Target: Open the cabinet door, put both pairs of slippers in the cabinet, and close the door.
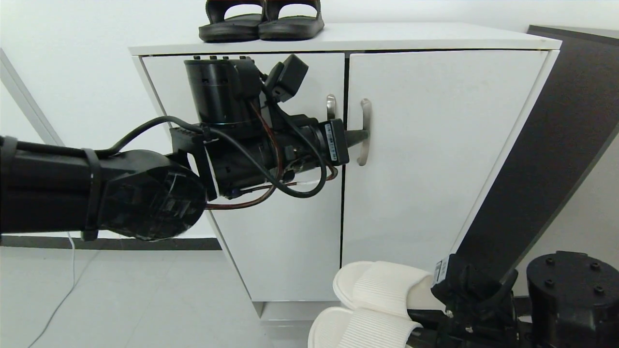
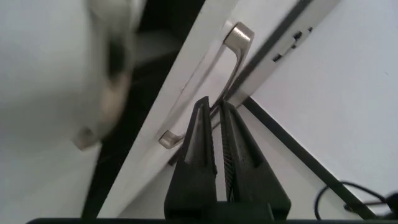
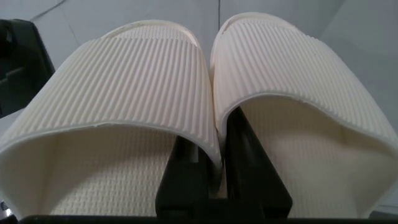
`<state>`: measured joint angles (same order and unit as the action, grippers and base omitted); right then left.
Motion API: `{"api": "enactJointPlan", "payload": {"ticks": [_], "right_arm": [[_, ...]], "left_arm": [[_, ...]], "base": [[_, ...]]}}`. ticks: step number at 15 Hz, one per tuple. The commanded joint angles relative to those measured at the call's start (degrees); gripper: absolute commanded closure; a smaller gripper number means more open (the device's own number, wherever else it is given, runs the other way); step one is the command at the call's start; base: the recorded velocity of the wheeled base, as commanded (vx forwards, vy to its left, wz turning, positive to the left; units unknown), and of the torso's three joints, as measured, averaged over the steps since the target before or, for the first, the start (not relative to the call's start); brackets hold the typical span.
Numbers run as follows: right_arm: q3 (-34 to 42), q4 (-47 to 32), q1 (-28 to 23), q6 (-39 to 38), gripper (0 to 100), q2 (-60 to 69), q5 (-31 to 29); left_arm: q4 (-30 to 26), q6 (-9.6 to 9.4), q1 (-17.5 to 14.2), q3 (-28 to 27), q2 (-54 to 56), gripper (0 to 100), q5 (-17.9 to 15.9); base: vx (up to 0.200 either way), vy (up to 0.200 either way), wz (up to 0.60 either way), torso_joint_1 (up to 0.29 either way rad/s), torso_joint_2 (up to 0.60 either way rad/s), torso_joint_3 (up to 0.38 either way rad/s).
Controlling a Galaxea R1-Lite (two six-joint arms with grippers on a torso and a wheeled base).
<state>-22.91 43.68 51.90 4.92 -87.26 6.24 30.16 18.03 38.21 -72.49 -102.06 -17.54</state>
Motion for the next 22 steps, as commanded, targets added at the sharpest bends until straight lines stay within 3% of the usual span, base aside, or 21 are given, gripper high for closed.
{"api": "enactJointPlan", "payload": {"ticks": [1, 6, 9, 11, 13, 16, 22], "right_arm": [[0.67, 0.0, 0.14, 0.7, 100, 1.48, 0.17], [1.37, -0.09, 0.22, 1.67, 100, 1.48, 0.26], [1.55, -0.09, 0.58, 1.67, 100, 1.39, 0.26], [1.55, -0.09, 0.93, 1.67, 100, 1.39, 0.26], [1.55, -0.09, 0.93, 1.67, 100, 1.3, 0.17], [1.64, -0.09, 0.93, 1.75, 100, 1.22, 0.17], [2.78, -0.26, 2.33, 1.75, 100, 0.95, 0.26]], "left_arm": [[0.07, -0.1, 0.82, 2.44, 2.83, 100, 0.23], [2.71, -0.28, 3.19, 10.52, 9.25, 100, 0.23], [3.06, 0.08, 2.75, 12.81, 11.36, 100, 0.23], [4.21, 0.69, -0.68, 11.66, 9.34, 100, -0.12], [6.49, 1.13, -2.17, 9.91, 5.82, 100, -0.3], [9.48, 1.13, -2.7, 7.09, 0.99, 100, -0.21], [9.22, 1.22, -2.61, 2.61, -2.44, 100, -0.3]], "base": [[0.0, 0.0, 0.0, 0.0, 0.0, 0.0], [0.0, 0.0, 0.0, 0.0, 0.0, 0.0], [0.0, 0.0, 0.0, 0.0, 0.0, 0.0], [0.0, 0.0, 0.0, 0.0, 0.0, 0.0], [0.0, 0.0, 0.0, 0.0, 0.0, 0.0], [0.0, 0.0, 0.0, 0.0, 0.0, 0.0], [0.0, 0.0, 0.0, 0.0, 0.0, 0.0]]}}
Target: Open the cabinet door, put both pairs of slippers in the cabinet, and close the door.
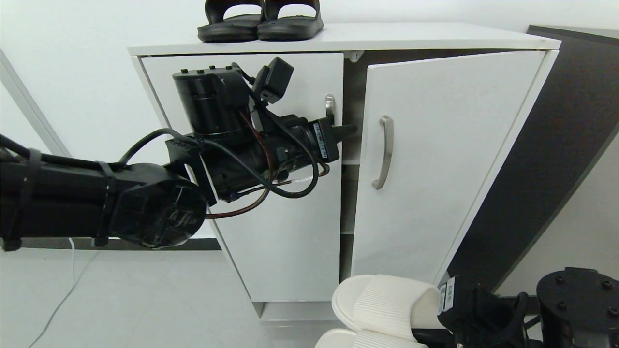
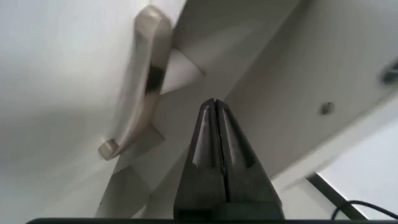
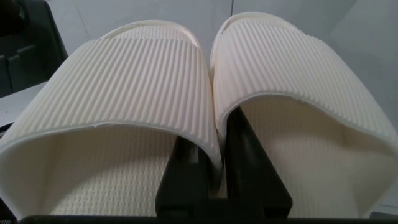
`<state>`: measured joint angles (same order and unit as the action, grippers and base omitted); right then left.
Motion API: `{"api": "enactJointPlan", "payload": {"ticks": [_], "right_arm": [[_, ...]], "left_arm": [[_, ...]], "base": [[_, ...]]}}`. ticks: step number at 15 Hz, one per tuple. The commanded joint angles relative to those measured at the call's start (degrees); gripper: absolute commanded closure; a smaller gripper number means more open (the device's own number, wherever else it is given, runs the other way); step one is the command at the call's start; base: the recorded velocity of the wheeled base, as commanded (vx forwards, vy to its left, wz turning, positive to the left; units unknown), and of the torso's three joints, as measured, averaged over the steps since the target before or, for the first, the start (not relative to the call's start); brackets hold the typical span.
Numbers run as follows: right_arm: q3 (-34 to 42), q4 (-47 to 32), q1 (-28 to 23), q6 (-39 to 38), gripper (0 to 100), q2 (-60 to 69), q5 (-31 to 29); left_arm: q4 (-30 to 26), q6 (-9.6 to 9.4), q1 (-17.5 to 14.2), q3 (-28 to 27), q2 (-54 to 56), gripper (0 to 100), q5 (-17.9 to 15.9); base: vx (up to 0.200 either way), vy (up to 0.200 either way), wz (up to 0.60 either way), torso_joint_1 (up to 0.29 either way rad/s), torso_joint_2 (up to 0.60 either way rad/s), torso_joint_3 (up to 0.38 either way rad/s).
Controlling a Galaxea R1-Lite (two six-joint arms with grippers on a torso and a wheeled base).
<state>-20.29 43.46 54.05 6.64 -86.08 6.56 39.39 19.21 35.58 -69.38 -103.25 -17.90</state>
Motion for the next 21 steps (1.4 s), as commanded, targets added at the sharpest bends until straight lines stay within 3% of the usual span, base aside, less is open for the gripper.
{"api": "enactJointPlan", "payload": {"ticks": [1, 4, 7, 9, 11, 15, 18, 21], "right_arm": [[0.51, -0.13, 0.79, 0.04, 100, -0.23, 0.56], [1.48, -0.13, 1.85, 0.04, 100, -0.06, 1.09], [1.92, -0.04, 3.87, 0.04, 100, 0.12, 1.09], [2.27, 0.13, 4.31, 0.04, 100, 0.12, 1.09], [2.27, 0.13, 4.31, 0.3, 100, 0.12, 1.0], [1.92, 0.22, 4.13, 0.3, 100, -0.49, 0.91], [0.86, 0.4, 2.99, -0.14, 100, -1.46, 0.74], [-0.19, 0.4, 1.05, -0.14, 100, -1.55, 0.47]], "left_arm": [[0.08, 0.04, 0.28, -0.5, -1.34, 100, -0.03], [0.6, -0.32, 1.94, 0.47, -1.07, 100, 0.23], [4.56, -0.4, 7.75, 3.55, -0.28, 100, 0.58], [7.02, -1.46, 11.88, 5.13, -0.28, 100, 0.41], [7.9, -2.16, 12.84, 5.13, -0.37, 100, 0.32], [9.39, -2.16, 9.77, 5.74, -0.02, 100, 0.85], [8.78, -2.16, 5.99, 8.2, 3.15, 100, 3.66], [6.49, -2.16, 0.28, 16.47, 13.08, 100, 6.56]], "base": [[-0.2, 0.0, 0.0, -0.002, 0.01, 0.002], [-0.2, 0.0, 0.0, 0.005, 0.0, 0.002], [-0.2, 0.0, 0.0, 0.002, 0.0, 0.004], [-0.2, 0.0, 0.0, 0.002, 0.0, 0.002], [-0.1, 0.0, 0.0, 0.001, 0.0, -0.001], [0.0, 0.0, 0.0, 0.0, 0.0, 0.0], [0.0, 0.0, 0.0, 0.0, 0.0, 0.0], [0.0, 0.0, 0.0, 0.0, 0.0, 0.0]]}}
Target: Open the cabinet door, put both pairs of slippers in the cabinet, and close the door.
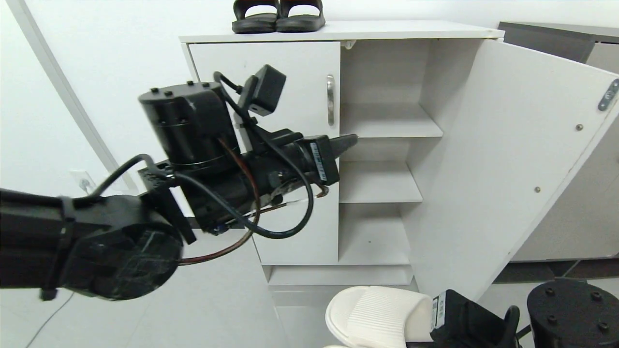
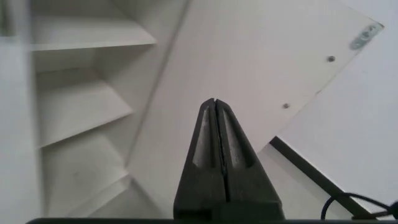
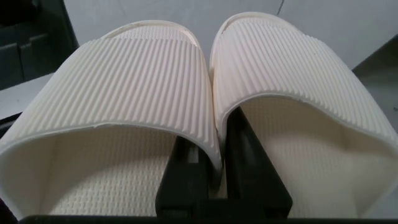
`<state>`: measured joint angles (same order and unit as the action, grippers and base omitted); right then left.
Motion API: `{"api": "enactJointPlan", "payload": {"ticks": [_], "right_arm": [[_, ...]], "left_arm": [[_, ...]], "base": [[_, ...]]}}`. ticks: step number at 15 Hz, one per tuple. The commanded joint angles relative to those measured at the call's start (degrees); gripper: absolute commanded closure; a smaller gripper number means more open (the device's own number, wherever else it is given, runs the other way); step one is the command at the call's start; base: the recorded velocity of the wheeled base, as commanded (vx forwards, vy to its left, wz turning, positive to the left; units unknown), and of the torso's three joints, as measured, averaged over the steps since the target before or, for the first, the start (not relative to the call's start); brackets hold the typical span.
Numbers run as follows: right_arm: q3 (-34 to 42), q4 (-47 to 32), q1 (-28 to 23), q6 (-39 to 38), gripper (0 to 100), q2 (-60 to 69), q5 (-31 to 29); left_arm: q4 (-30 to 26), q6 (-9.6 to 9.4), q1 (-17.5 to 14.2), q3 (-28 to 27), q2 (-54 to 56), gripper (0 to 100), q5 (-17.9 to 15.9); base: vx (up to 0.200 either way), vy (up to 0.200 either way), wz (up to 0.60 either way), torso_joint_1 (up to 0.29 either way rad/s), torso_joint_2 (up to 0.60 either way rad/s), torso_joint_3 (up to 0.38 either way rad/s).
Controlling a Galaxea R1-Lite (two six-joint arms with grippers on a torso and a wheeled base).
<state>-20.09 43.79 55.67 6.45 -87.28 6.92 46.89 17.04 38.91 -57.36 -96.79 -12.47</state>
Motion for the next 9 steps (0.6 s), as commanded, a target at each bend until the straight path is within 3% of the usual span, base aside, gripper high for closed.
{"api": "enactJointPlan", "payload": {"ticks": [1, 3, 6, 7, 8, 9], "right_arm": [[-1.09, 0.07, -2.76, 0.06, 100, -0.87, -1.21], [-4.08, 0.07, -6.54, -1.61, 100, -2.72, -3.5], [-9.35, 0.07, -7.69, -6.71, 100, -6.14, -13.43], [-10.85, 0.07, -7.69, -7.5, 100, -7.2, -16.42], [-12.78, 0.51, -7.69, -8.12, 100, -9.13, -20.81], [-13.75, 2.09, -7.69, -8.38, 100, -10.36, -24.15]], "left_arm": [[-2.68, 0.01, -4.99, 8.84, 12.59, 100, 1.92], [-8.92, 0.01, -10.52, 15.78, 26.22, 100, 2.1], [-28.52, -0.08, -18.17, 19.56, 44.94, 100, 2.36], [-32.73, -0.08, -20.1, 19.83, 49.07, 100, 2.45], [-38.62, -0.43, -22.39, 20.44, 56.45, 100, 3.15], [-43.02, -2.63, -23.36, 21.15, 61.81, 100, 5.53]], "base": [[0.0, 0.0, 0.0, 0.0, 0.0, 0.0], [0.0, 0.0, 0.0, 0.0, 0.0, 0.0], [0.0, 0.0, 0.0, 0.0, 0.0, 0.0], [0.0, 0.0, 0.0, 0.0, 0.0, 0.0], [0.0, 0.0, 0.0, 0.0, 0.0, 0.0], [0.0, 0.0, 0.0, 0.0, 0.0, 0.0]]}}
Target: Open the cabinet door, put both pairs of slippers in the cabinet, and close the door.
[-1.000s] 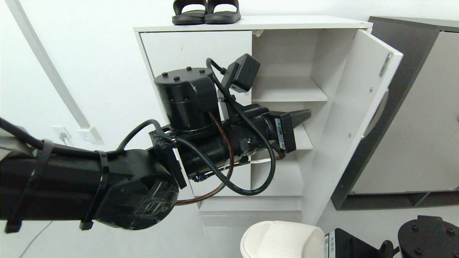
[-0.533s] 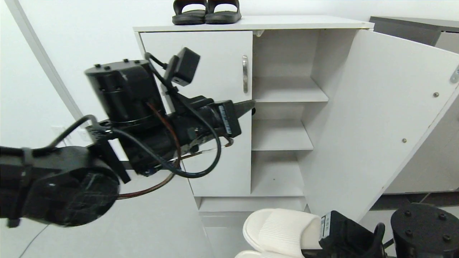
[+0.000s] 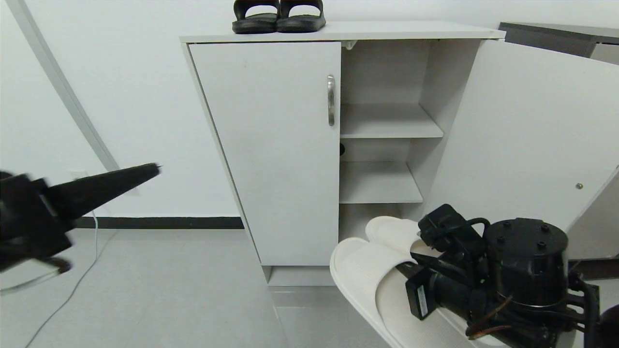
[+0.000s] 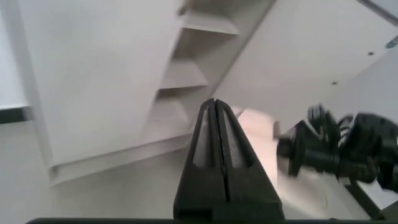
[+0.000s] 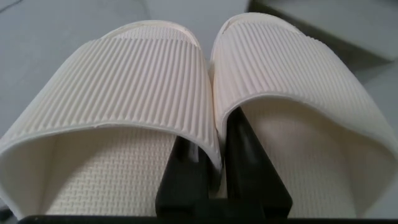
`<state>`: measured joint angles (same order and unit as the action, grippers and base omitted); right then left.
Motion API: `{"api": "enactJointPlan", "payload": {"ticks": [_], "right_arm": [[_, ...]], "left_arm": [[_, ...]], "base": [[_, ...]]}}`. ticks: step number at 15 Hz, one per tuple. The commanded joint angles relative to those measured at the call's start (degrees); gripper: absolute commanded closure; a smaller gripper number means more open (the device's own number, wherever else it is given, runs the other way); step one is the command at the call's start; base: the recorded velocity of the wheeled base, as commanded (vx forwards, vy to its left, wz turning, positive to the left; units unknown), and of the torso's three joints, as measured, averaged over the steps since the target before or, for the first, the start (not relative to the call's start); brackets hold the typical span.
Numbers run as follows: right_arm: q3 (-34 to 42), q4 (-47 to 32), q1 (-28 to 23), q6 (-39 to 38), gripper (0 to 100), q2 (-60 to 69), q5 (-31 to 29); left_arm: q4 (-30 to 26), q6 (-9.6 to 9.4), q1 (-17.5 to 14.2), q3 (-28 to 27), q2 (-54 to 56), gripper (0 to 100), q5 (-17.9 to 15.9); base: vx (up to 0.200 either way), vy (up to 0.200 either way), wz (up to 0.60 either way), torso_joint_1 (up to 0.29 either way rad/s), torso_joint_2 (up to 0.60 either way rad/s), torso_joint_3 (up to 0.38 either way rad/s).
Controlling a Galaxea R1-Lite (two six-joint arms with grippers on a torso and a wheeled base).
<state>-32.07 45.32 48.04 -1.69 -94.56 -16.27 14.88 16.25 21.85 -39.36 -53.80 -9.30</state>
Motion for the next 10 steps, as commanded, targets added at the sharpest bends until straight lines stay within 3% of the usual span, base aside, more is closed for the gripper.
{"api": "enactJointPlan", "payload": {"ticks": [1, 2, 5, 6, 7, 10], "right_arm": [[-2.2, 1.52, -0.14, -0.5, 100, -3.96, -2.62], [-3.7, 3.81, -0.76, -0.59, 100, -6.16, -8.42], [-4.75, 4.69, -1.55, -0.5, 100, -8.09, -12.82], [-4.66, 4.77, -1.55, -0.5, 100, -8.18, -12.82], [-4.58, 4.77, -1.46, -0.5, 100, -8.09, -12.73], [-4.58, 4.77, -1.46, -0.5, 100, -8.18, -12.64]], "left_arm": [[-12.6, -3.24, -6.55, 3.59, 21.19, 100, 4.29], [-15.94, -5.53, -7.7, 5.61, 26.55, 100, 10.62], [-16.82, -11.42, -17.28, 14.05, 34.99, 100, 17.56], [-16.82, -12.21, -18.42, 15.98, 36.57, 100, 18.18], [-16.82, -12.91, -20.26, 21.26, 41.14, 100, 18.44], [-16.82, -12.91, -20.44, 30.93, 50.02, 100, 18.88]], "base": [[0.0, 0.0, 0.0, 0.0, 0.0, 0.0], [0.0, 0.0, 0.0, 0.0, 0.0, 0.0], [0.0, 0.0, 0.0, 0.0, 0.0, 0.0], [0.0, 0.0, 0.0, 0.0, 0.0, 0.0], [0.0, 0.0, 0.0, 0.0, 0.0, 0.0], [0.0, 0.0, 0.0, 0.0, 0.0, 0.0]]}}
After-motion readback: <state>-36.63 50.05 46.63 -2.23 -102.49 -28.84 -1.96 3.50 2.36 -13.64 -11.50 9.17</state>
